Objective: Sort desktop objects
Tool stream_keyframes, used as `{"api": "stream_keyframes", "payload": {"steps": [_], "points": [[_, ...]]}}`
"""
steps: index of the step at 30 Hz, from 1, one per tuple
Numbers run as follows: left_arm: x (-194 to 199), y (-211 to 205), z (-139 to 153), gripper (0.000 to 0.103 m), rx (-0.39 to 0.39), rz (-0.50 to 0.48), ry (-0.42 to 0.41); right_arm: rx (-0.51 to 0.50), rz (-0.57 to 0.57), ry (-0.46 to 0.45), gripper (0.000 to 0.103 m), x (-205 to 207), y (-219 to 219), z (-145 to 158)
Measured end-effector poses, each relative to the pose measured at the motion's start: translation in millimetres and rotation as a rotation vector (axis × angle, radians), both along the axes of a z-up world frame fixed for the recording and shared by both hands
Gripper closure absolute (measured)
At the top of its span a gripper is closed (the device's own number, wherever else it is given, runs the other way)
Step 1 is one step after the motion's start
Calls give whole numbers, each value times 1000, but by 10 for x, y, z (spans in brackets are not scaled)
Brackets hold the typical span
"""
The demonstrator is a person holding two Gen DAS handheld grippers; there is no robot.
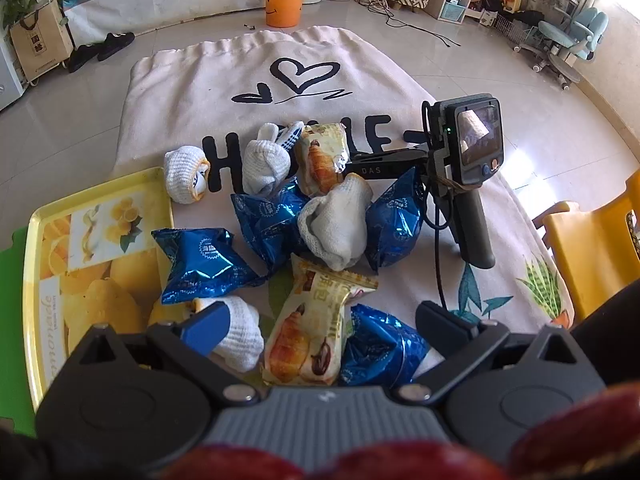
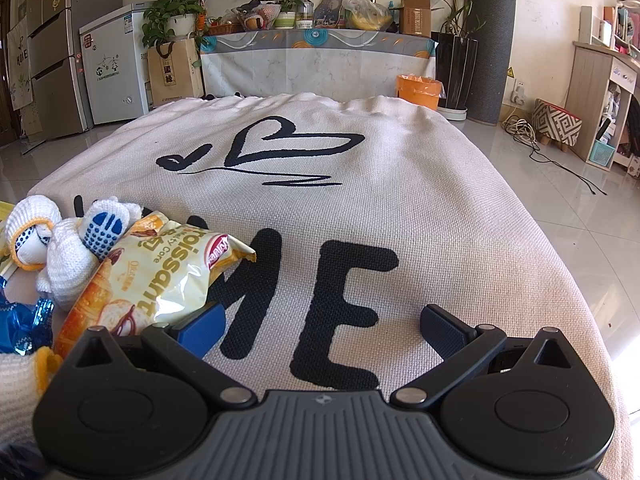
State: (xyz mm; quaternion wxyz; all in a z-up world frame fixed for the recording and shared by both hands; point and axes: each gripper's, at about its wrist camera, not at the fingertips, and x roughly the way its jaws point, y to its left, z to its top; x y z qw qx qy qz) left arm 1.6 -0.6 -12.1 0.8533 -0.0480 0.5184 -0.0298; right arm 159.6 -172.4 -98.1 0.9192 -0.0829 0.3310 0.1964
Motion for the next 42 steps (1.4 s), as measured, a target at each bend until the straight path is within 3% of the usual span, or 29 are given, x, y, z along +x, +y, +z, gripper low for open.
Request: {"api": "stream_keyframes", "payload": {"steps": [10,18,42], "points": [[41,152,-157,1,-32,80,26,-1,0,-1,0,2,0,-3],[-19,119,-347,1,-82,91,68,-1,0,-1,0,1,1,-2],[-278,-198,-723,1,55,-21,161,-1,-1,-1,0,-26,-7,9]]}}
